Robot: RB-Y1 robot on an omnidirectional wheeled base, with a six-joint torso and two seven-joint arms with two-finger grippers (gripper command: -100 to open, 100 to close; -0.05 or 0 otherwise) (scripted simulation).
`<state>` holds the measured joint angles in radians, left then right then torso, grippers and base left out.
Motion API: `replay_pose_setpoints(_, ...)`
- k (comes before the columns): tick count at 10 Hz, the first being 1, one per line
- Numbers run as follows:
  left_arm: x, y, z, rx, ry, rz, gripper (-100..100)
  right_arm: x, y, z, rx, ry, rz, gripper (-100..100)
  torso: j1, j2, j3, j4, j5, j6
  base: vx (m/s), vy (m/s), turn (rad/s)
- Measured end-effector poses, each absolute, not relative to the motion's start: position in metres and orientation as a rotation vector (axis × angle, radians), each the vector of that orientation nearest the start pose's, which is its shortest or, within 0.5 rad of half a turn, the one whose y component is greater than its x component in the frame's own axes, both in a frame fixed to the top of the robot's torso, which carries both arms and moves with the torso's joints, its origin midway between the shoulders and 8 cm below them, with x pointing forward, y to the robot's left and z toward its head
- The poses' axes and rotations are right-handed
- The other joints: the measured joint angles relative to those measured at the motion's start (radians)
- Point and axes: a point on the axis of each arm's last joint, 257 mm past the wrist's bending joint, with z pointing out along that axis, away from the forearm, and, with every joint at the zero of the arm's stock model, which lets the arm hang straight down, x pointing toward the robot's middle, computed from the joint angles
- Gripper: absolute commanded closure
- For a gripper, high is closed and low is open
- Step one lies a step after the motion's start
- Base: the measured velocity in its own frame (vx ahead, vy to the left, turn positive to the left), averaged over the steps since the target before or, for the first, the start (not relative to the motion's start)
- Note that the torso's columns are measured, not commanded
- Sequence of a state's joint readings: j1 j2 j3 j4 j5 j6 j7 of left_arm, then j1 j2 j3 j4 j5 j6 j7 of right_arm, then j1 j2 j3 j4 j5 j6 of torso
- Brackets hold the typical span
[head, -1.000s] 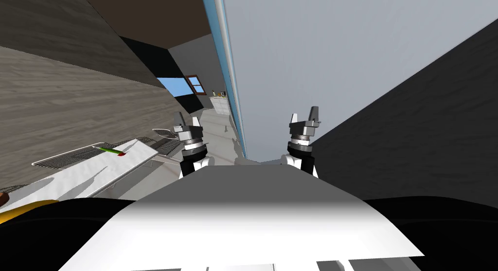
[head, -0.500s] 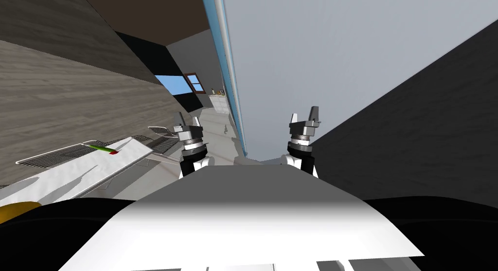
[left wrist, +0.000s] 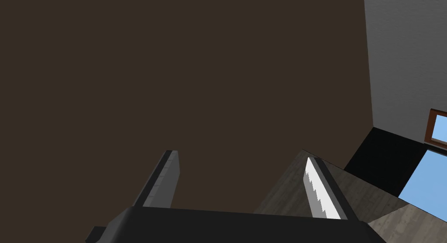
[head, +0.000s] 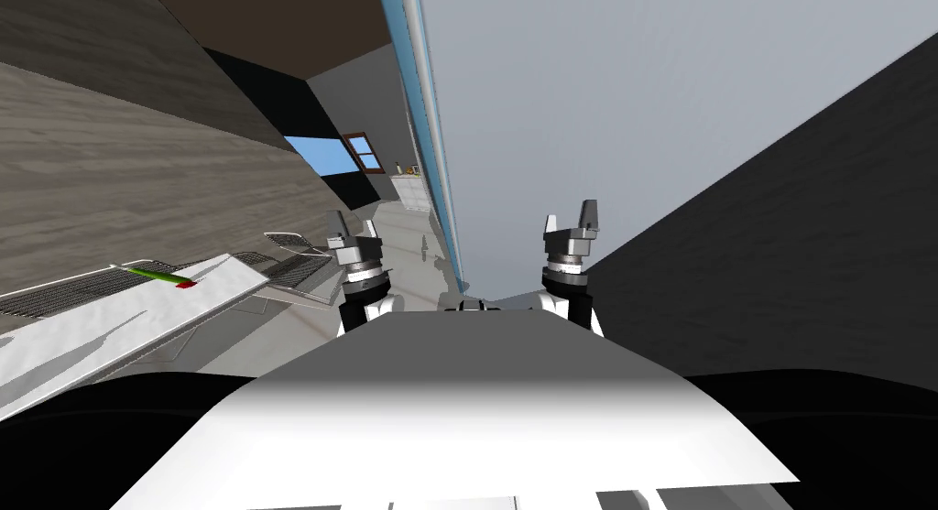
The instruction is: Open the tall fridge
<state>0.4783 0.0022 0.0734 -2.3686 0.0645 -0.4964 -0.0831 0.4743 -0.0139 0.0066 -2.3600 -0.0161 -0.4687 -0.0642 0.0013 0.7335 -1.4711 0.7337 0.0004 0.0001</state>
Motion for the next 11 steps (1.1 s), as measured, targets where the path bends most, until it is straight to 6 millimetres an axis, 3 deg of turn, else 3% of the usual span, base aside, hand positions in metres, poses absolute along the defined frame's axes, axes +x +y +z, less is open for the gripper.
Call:
replay_pose_setpoints(4,0.320,0.302,0.071,-0.571,0.519,-1.224,0,0.338,-0.264,0.052,0.483,0.674,1.273,-100,0.002,0.000,-0.008,0.002,0.001,-0.003,0.067,0.108,-0.093)
replay_pose_setpoints(11,0.320,0.302,0.071,-0.571,0.519,-1.224,0,0.344,-0.270,0.035,0.290,0.773,1.005,-100,0.008,-0.016,-0.019,-0.004,0.003,-0.013,0.056,0.087,-0.080)
